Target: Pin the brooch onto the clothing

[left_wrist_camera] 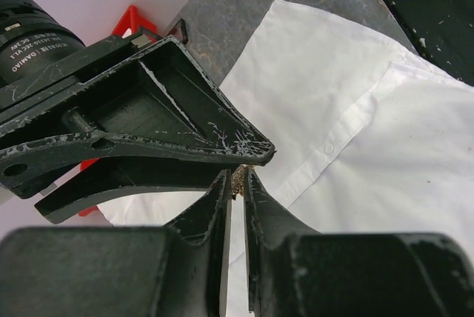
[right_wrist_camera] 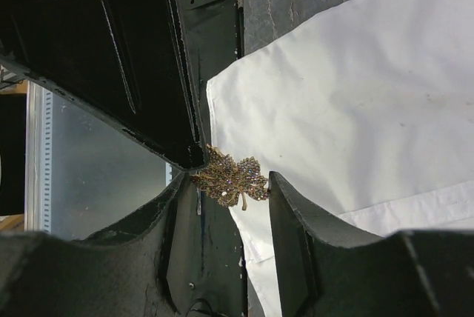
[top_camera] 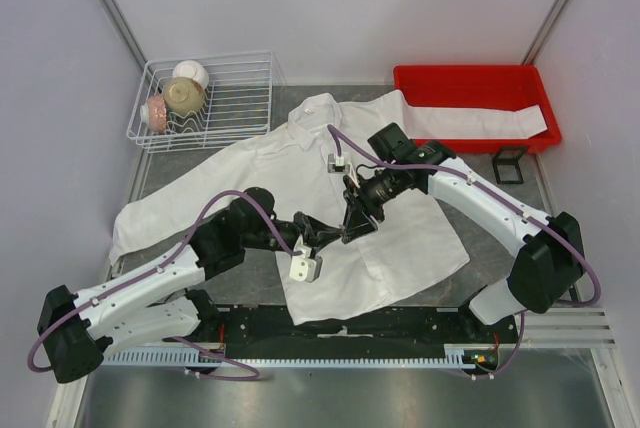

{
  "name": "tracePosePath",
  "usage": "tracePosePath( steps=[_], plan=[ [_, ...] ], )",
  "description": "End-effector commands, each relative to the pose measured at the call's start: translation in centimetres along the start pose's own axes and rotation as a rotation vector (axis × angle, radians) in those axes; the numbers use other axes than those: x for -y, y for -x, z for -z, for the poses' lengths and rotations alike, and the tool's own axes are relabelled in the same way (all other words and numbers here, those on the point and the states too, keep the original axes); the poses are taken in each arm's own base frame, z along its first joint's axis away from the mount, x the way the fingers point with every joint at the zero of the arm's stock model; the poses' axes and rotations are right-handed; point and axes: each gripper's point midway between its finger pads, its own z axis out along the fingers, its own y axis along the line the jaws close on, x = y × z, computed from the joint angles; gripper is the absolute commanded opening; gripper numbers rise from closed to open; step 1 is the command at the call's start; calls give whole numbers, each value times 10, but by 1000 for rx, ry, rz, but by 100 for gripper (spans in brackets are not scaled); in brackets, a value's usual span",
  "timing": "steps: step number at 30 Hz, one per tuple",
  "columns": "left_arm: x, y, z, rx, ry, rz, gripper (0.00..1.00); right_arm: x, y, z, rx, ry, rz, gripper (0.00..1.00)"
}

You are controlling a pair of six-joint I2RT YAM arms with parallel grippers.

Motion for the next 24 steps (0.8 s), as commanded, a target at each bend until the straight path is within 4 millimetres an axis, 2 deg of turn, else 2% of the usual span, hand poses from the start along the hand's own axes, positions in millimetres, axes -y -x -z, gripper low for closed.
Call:
tracePosePath(
  steps=[1, 5, 8, 9, 11, 12, 15, 16, 17, 19, 20, 24],
  plan=[
    [-4, -7, -1, -33, 10, -72, 13, -23, 24, 5, 64, 69, 67, 40],
    [-6, -9, -1, -46, 11, -73, 3, -23, 26, 7, 66, 55, 76, 41],
    [-9, -6, 1, -50, 19, -41, 2, -19, 28, 9, 62, 20, 86, 61],
    [-9, -6, 2, -58, 20, -25, 2, -15, 30, 13, 69, -1, 89, 75],
    [-13, -1, 5, -57, 27, 36, 2, -7, 35, 24, 88, -42, 97, 83],
    [-9, -3, 6, -70, 13, 74, 2, 3, 38, 37, 114, -89, 93, 89],
    [-15, 4, 9, -76, 23, 212, 2, 21, 46, 68, 173, -177, 108, 91],
    [-9, 3, 9, -86, 9, 301, 2, 23, 47, 74, 181, -197, 115, 90],
    [-15, 7, 10, -82, 20, 338, 2, 23, 47, 79, 184, -217, 141, 90],
    [-12, 7, 9, -83, 5, 493, 2, 24, 46, 83, 182, -249, 175, 89],
    [-19, 13, 10, -67, 7, 535, 2, 23, 42, 82, 186, -248, 174, 88],
    [-19, 27, 8, -4, -81, 784, 2, 8, 50, 86, 260, -251, 197, 81]
  ],
)
